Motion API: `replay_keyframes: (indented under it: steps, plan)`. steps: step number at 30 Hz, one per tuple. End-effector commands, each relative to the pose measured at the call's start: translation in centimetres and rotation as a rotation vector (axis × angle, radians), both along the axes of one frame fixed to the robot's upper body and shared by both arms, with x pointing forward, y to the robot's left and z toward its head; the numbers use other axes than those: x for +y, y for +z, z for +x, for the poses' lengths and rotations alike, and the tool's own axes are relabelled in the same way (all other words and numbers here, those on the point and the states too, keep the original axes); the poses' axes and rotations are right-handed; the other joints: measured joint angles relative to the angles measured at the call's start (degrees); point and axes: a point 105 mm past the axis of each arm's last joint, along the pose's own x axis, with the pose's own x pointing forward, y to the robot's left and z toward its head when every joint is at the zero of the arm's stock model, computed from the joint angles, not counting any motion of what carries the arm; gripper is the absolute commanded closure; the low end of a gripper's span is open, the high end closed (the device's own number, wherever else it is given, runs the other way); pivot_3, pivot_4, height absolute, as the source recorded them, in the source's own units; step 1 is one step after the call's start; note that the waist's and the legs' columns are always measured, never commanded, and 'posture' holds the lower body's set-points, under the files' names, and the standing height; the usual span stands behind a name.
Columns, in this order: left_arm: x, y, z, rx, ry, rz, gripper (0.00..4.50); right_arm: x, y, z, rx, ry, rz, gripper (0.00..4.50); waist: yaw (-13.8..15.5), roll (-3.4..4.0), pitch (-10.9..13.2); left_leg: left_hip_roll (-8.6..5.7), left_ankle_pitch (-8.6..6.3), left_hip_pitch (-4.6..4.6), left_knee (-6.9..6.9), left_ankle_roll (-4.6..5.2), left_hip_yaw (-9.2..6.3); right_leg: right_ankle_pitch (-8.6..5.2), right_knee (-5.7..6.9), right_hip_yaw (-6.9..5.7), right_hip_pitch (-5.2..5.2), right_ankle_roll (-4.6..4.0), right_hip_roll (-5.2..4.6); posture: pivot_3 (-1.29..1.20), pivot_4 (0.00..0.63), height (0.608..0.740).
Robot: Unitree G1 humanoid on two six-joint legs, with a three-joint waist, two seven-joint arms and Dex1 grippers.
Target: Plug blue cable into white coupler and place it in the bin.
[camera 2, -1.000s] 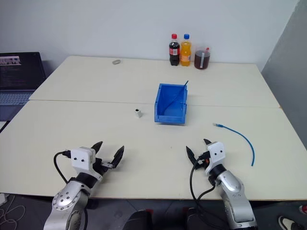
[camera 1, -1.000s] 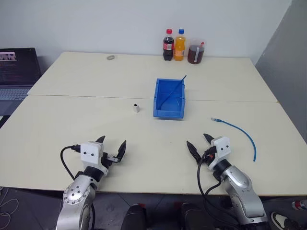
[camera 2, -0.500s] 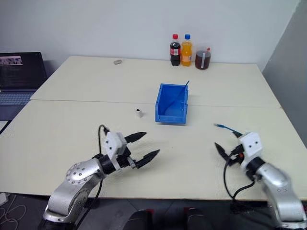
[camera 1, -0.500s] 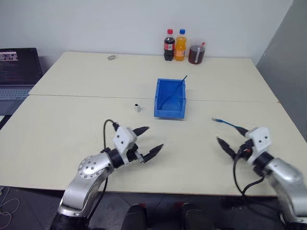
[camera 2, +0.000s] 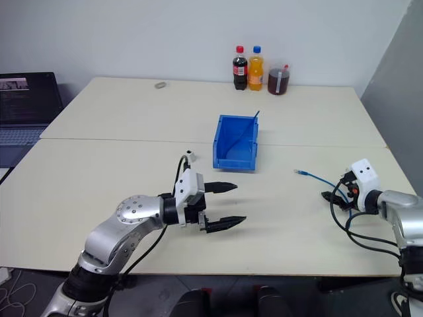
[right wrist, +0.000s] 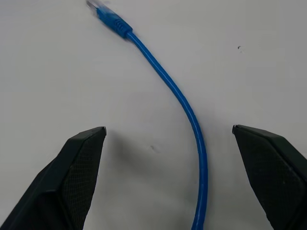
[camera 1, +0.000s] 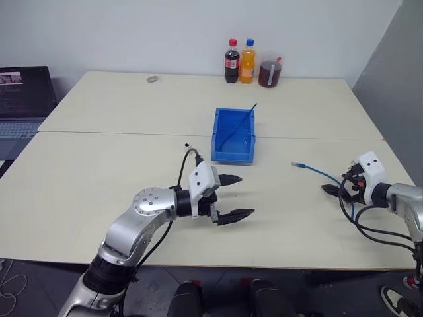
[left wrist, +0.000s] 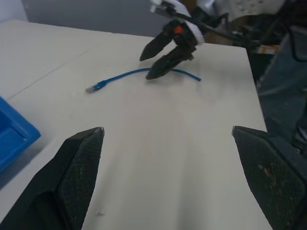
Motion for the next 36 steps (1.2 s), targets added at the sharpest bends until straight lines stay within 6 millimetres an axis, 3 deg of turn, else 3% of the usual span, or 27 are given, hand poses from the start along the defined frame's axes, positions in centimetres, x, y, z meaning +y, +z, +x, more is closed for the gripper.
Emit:
replay_keyframes:
  steps: [1,5,8,20,24,28,31,36]
  plan:
    - [-0.8,0.6,-0.4,-0.025,-0.052,0.005,0.0,-1.3,0.0,0.6,0.032,-0.001,-0.032,0.02,0.0,0.0,0.0,0.0,0.0,-0.01,0.0,0.0,0.01,0.01,-0.01,0.01,-0.01,-0.02,-0.01,0.0,0.15,0.74]
    - [-1.0,0.8,-0.4,-0.024,-0.065,0.0,0.0,-2.1,-0.4,0.9,0.085,-0.005,-0.024,0.77,0.0,0.0,0.0,0.01,0.0,0.01,0.03,0.0,-0.01,0.15,-0.02,-0.01,0.03,-0.26,-0.01,0.0,0.15,0.74]
    - [-1.0,0.8,-0.5,-0.016,-0.074,-0.002,0.0,-2.3,-0.4,0.9,0.101,0.022,-0.045,1.61,0.0,0.0,0.0,0.01,0.0,0.01,0.04,0.0,-0.01,0.15,-0.01,-0.01,0.04,-0.25,-0.01,0.0,0.15,0.74]
    - [-0.6,0.2,-0.3,0.003,-0.044,0.006,0.0,-1.7,-0.1,0.9,0.061,0.179,-0.16,4.4,0.0,0.0,0.0,0.0,0.0,0.04,0.09,0.0,-0.02,0.19,-0.01,-0.02,0.11,-0.19,-0.03,0.0,0.15,0.74]
    - [0.9,-0.9,-0.4,0.034,-0.009,0.038,0.0,-0.6,1.8,1.5,-0.003,0.26,-0.193,4.46,0.0,0.01,0.0,0.0,0.0,0.05,0.09,0.0,-0.02,0.2,-0.01,-0.02,0.11,-0.18,-0.04,0.0,0.15,0.74]
    - [3.7,-3.4,-2.4,0.117,-0.007,0.125,0.0,2.1,4.0,1.2,-0.07,0.421,-0.238,4.46,-0.6,0.18,0.1,0.02,0.0,0.02,0.03,0.0,0.02,0.18,0.01,0.02,-0.01,-0.24,-0.03,0.0,0.15,0.74]
    - [6.4,-4.9,-3.3,0.162,0.055,0.166,0.0,5.6,5.0,0.3,-0.112,0.564,-0.244,4.46,-1.0,0.29,0.2,0.05,0.0,0.03,-0.04,0.0,-0.02,0.13,0.06,0.0,-0.04,-0.33,-0.02,0.0,0.15,0.74]
    - [10.8,-5.5,-2.3,0.171,0.272,0.167,0.0,12.5,4.8,-1.2,-0.161,0.725,-0.167,4.46,-0.9,0.27,0.2,0.08,-0.01,0.02,-0.07,0.0,-0.08,0.04,0.04,-0.09,-0.04,-0.31,-0.04,0.0,0.15,0.74]
